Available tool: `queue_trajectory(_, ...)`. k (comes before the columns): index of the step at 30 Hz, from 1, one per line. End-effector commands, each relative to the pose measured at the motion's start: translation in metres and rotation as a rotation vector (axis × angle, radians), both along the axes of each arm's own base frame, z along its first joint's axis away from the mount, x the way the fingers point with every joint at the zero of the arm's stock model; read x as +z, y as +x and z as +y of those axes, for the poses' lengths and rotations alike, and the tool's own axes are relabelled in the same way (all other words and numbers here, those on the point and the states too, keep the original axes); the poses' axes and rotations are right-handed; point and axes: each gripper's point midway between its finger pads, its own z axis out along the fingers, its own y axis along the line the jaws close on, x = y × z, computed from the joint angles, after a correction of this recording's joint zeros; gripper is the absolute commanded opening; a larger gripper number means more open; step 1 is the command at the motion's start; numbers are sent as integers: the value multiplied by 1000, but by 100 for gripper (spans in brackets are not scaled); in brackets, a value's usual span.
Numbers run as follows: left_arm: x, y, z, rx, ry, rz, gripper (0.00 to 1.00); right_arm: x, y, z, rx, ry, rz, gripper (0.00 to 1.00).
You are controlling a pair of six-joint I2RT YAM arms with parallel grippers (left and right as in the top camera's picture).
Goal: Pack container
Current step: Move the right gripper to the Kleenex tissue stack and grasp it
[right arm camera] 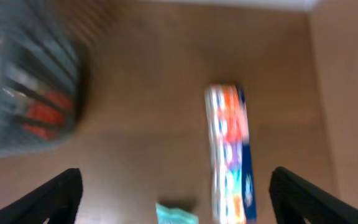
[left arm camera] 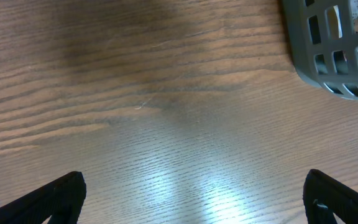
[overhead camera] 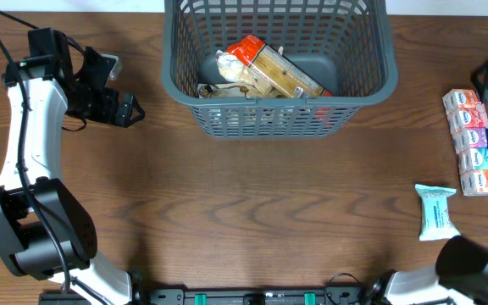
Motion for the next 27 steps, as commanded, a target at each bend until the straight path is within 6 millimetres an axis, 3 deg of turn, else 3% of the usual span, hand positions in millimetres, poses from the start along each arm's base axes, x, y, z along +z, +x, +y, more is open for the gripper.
queue_trajectory(1,-1,0,0,8,1,4,99,-42,-12,-37,-60,54,125,96)
queue_trajectory(6,-1,1,0,8,2,1,99,-96,-19,-82,-139,145,242,99)
queue_trajectory(12,0,3,1,25,-1,-6,99,-162,-12,-106,-131,222,360,99)
queue_trajectory(20,1,6,1,44,-5,-11,99,-230,1,-109,-12,255,465,99)
queue_trajectory(27,1,6,1,81,-17,-3,99,-251,18,-103,183,171,478,100)
